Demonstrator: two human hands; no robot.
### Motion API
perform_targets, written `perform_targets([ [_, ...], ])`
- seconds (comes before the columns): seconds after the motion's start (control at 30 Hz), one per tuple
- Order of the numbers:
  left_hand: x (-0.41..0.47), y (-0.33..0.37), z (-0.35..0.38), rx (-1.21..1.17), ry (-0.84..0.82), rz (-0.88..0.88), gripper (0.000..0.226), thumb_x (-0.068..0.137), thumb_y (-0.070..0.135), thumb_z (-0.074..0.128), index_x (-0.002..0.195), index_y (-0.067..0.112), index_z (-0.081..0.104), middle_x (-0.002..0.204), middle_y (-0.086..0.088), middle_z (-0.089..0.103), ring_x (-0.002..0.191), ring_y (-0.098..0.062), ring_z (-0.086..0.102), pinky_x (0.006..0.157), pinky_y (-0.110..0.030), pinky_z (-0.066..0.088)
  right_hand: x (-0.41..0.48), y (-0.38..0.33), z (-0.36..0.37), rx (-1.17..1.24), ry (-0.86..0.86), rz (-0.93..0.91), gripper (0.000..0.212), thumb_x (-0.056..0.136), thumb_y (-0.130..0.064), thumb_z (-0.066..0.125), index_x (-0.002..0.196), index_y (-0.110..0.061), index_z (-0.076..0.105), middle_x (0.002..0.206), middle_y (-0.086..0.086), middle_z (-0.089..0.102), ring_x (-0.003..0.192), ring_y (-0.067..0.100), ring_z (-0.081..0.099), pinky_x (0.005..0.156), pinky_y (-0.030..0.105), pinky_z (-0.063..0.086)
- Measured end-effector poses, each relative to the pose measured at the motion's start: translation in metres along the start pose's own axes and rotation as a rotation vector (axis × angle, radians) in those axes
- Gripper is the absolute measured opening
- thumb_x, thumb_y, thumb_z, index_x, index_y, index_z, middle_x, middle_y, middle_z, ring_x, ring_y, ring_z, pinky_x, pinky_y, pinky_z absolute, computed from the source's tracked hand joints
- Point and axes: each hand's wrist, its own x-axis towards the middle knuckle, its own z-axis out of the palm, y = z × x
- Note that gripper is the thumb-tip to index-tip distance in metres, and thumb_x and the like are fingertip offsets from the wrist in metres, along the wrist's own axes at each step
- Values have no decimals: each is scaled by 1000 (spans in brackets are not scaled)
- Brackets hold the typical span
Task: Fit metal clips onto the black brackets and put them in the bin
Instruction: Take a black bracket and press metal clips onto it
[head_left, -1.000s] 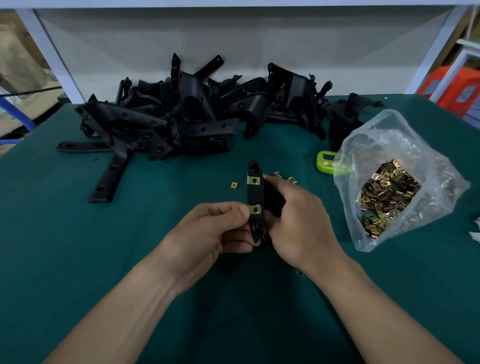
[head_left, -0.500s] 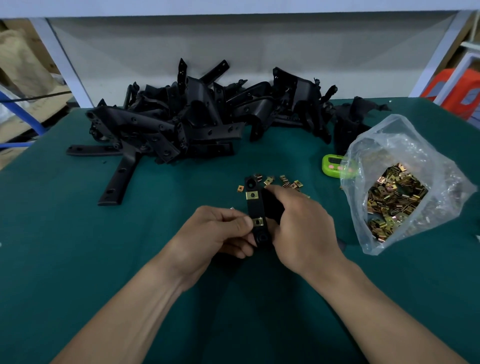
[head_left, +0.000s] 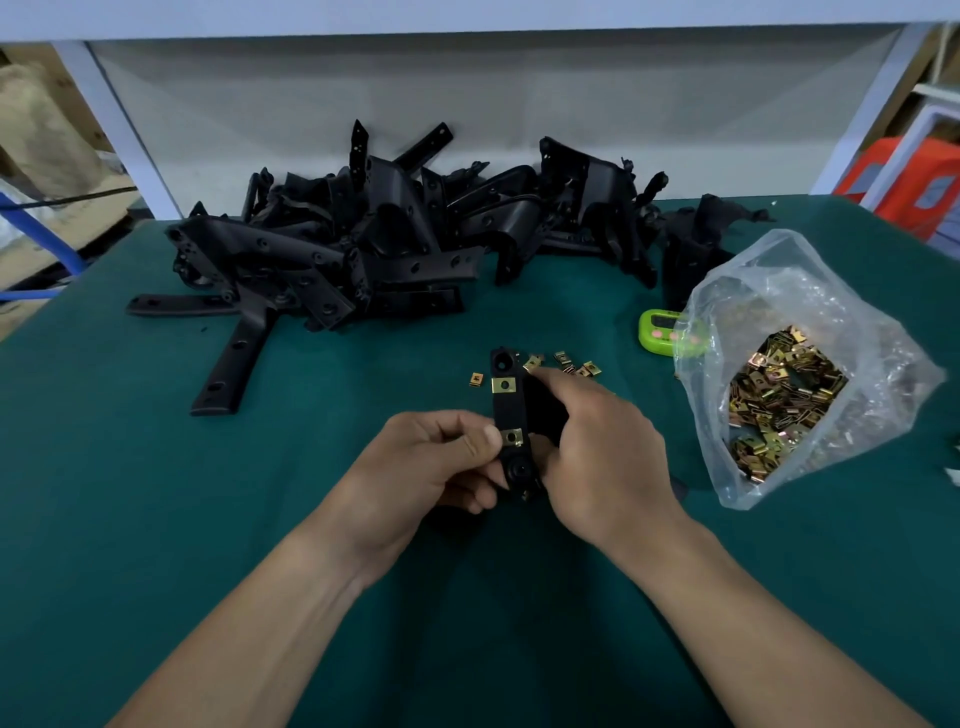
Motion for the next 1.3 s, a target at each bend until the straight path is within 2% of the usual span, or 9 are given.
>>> perform_targets([
  [0.17, 0, -3, 11, 72, 240, 128, 7, 89, 22, 77, 84, 26, 80, 72, -6, 74, 62, -17, 65, 57, -24, 54, 2, 0, -1, -27, 7, 38, 47, 87, -22, 72, 128, -39, 55, 114, -12, 67, 100, 26, 64, 76, 38, 46],
  [0.3, -8, -3, 27, 455, 269, 414, 60, 80, 24, 78, 112, 70, 56, 89, 20, 77, 85, 3, 71, 79, -10, 50, 0, -1, 1, -74, 40, 38, 47, 90, -23, 67, 130, -41, 50, 111, -12, 63, 96, 27, 64, 72, 37, 37],
  [0.4, -10, -7, 33, 630, 314, 441, 73, 80, 19, 81, 121, 69, 48, 91, 35, 71, 93, 14, 66, 101, -28, 48, 0, -1, 2, -102, 55, 35, 52, 89, -19, 68, 133, -40, 50, 115, -12, 63, 99, 25, 64, 72, 35, 34],
  [0.47, -10, -9, 32, 642, 336, 433, 74, 82, 13, 80, 127, 64, 51, 89, 38, 70, 90, 19, 64, 106, -27, 45, 0, -1, 3, -105, 62, 32, 52, 88, -18, 70, 133, -39, 52, 115, -12, 64, 99, 24, 65, 73, 35, 34],
  [0.6, -5, -12, 27, 587, 318, 476, 80, 83, 0, 77, 128, 60, 50, 93, 32, 73, 93, 13, 68, 84, 2, 42, 2, 1, 4, -77, 58, 24, 48, 87, -17, 70, 127, -39, 54, 111, -12, 64, 96, 26, 64, 72, 36, 36],
  [0.83, 4, -21, 25, 638, 299, 505, 57, 86, 7, 69, 126, 47, 59, 87, 18, 75, 85, -3, 73, 77, -6, 50, 3, 0, 2, -81, 59, -15, 50, 88, -17, 68, 130, -37, 52, 111, -13, 61, 97, 24, 63, 74, 35, 35],
  [1.0, 5, -11, 16, 576, 494, 546, 63, 84, 11, 71, 115, 64, 56, 89, 21, 73, 83, -3, 69, 75, -9, 50, -4, -11, -18, -51, 21, -134, 75, 87, -19, 71, 149, -37, 34, 109, -10, 64, 93, 20, 62, 71, 34, 40],
  [1.17, 4, 10, 20, 449, 648, 531, 26, 87, 40, 71, 109, 54, 70, 76, 22, 70, 61, 1, 61, 60, -11, 49, -25, -19, -52, 361, -135, 11, 66, 86, -18, 70, 143, -41, 47, 86, -9, 73, 70, 11, 66, 61, 24, 53],
  [1.3, 6, 31, 53, 370, 586, 541, 31, 87, 39, 75, 118, 42, 73, 76, 31, 69, 69, 10, 62, 67, -11, 52, -52, 6, -99, 549, -168, 123, 56, 87, -21, 73, 134, -47, 56, 85, -12, 75, 71, 6, 70, 65, 21, 52],
])
